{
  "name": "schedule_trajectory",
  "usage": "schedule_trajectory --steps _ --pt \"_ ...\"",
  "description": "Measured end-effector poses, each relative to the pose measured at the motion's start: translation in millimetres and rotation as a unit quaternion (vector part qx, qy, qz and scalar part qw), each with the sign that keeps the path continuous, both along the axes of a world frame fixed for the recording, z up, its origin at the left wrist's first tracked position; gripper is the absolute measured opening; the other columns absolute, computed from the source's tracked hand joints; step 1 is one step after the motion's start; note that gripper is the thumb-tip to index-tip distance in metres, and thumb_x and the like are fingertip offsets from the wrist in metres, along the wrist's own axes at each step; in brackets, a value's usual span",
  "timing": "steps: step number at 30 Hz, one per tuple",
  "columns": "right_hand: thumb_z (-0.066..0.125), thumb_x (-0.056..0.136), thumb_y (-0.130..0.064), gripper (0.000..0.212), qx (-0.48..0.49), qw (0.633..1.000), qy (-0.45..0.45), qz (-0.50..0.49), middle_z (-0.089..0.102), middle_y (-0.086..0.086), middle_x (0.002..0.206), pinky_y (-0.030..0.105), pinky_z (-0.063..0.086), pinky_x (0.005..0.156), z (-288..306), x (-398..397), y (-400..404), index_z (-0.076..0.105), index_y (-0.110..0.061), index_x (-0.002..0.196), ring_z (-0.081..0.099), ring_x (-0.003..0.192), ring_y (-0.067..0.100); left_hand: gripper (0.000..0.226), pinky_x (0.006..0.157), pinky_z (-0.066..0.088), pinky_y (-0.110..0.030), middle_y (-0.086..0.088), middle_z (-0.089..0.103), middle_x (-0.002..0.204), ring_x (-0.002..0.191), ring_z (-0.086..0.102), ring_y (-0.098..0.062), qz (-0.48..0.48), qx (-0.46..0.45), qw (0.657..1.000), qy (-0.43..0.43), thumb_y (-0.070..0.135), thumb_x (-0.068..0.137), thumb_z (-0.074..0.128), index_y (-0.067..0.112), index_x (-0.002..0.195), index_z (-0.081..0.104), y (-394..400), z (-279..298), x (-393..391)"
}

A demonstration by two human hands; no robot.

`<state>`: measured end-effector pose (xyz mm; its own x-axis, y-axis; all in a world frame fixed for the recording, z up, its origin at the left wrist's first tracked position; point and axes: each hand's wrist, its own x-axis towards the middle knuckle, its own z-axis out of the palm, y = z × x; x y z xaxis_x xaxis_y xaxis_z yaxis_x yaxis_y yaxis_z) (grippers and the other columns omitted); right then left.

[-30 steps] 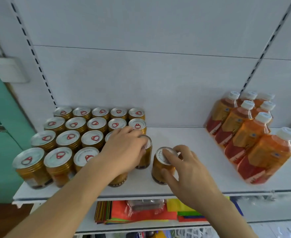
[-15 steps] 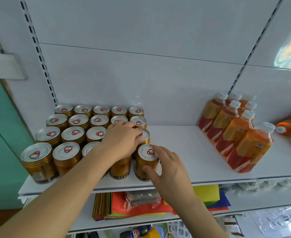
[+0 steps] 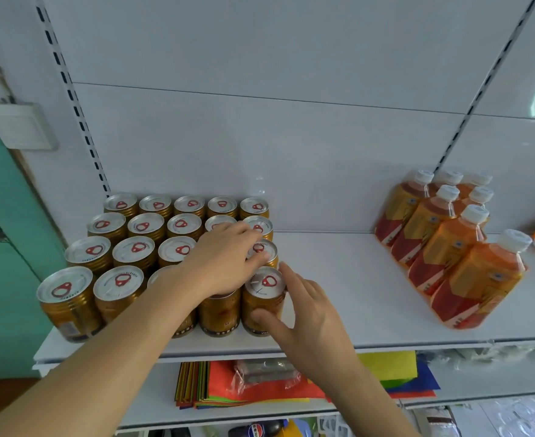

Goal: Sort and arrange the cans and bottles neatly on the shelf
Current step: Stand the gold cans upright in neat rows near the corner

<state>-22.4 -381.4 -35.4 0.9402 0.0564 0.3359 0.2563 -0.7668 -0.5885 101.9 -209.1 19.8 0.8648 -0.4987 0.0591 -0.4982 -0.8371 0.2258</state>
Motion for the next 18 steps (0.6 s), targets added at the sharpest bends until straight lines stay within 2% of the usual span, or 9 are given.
schedule_trajectory --steps 1,3,4,6,8,10,13,18 --pt "0.045 0.096 -0.078 0.073 0.019 0.999 0.026 0.011 0.040 -0.039 0.146 0.007 0.029 0.111 -0.3 0.1 -6.6 0.026 -0.048 0.160 0.037 0.134 -0.013 0.061 0.118 0.040 -0.047 0.005 0.038 0.166 0.152 0.035 -0.022 0.002 0.002 1.000 -0.003 0.059 0.108 0.038 0.029 0.161 0.039 -0.1 -0.5 -0.3" --pt "0.030 0.092 -0.090 0.091 0.022 0.996 0.086 0.019 0.027 -0.028 0.168 0.017 0.021 0.122 -1.5 3.1 -25.7 0.011 -0.043 0.168 0.023 0.153 -0.006 0.068 0.125 0.030 -0.049 0.004 0.026 0.173 0.158 0.023 -0.023 0.007 0.005 1.000 0.004 0.065 0.106 0.031 0.031 0.165 0.029 1.9 -1.9 1.7" --pt "0.031 0.091 -0.092 0.097 -0.002 0.993 0.113 0.028 0.020 -0.023 0.173 0.022 0.019 0.125 -2.1 6.1 -36.4 0.006 -0.041 0.169 0.017 0.157 -0.002 0.075 0.127 0.026 -0.051 0.004 0.020 0.175 0.160 0.017 -0.023 0.006 0.018 1.000 0.015 0.072 0.103 0.025 0.031 0.166 0.025 3.3 -2.4 2.9" --pt "0.046 0.090 -0.088 0.104 -0.065 0.983 0.159 0.065 0.008 -0.020 0.176 0.023 0.014 0.127 -3.9 15.4 -52.5 -0.002 -0.039 0.170 0.008 0.159 0.000 0.100 0.129 0.017 -0.054 0.006 0.007 0.177 0.163 0.005 -0.023 -0.010 0.060 0.998 0.036 0.091 0.087 0.008 0.033 0.168 0.016 5.3 -3.3 3.5" --pt "0.060 0.088 -0.081 0.111 -0.103 0.972 0.187 0.096 0.004 -0.019 0.177 0.024 0.015 0.128 -5.0 25.7 -57.6 -0.005 -0.040 0.169 0.007 0.160 0.002 0.110 0.130 0.009 -0.055 0.010 -0.003 0.177 0.163 -0.004 -0.022 -0.021 0.093 0.994 0.052 0.097 0.077 0.001 0.035 0.168 0.007 5.7 -3.4 3.3" --pt "0.068 0.087 -0.075 0.114 -0.102 0.970 0.185 0.119 0.008 -0.019 0.176 0.019 0.016 0.125 -6.8 34.0 -53.7 -0.004 -0.040 0.169 0.012 0.160 0.003 0.105 0.131 0.006 -0.054 0.012 -0.006 0.176 0.162 -0.006 -0.020 -0.023 0.103 0.993 0.052 0.093 0.080 0.004 0.036 0.168 0.002 5.6 -3.4 4.0" --pt "0.070 0.090 -0.068 0.108 -0.078 0.973 0.161 0.148 0.019 -0.021 0.174 0.009 0.017 0.117 -12.2 40.0 -45.2 0.000 -0.043 0.169 0.023 0.155 0.002 0.099 0.131 0.004 -0.052 0.013 -0.008 0.176 0.162 -0.008 -0.019 -0.024 0.115 0.992 0.047 0.087 0.083 0.003 0.036 0.168 0.001 5.6 -5.4 4.3" --pt "0.068 0.093 -0.066 0.104 -0.069 0.973 0.155 0.157 0.018 -0.022 0.174 0.018 0.023 0.124 -14.8 40.8 -42.8 0.000 -0.044 0.169 0.024 0.156 0.002 0.085 0.131 0.001 -0.052 0.013 -0.011 0.176 0.162 -0.011 -0.020 -0.022 0.130 0.990 0.053 0.079 0.096 0.012 0.035 0.168 -0.001 4.5 -5.9 5.9"
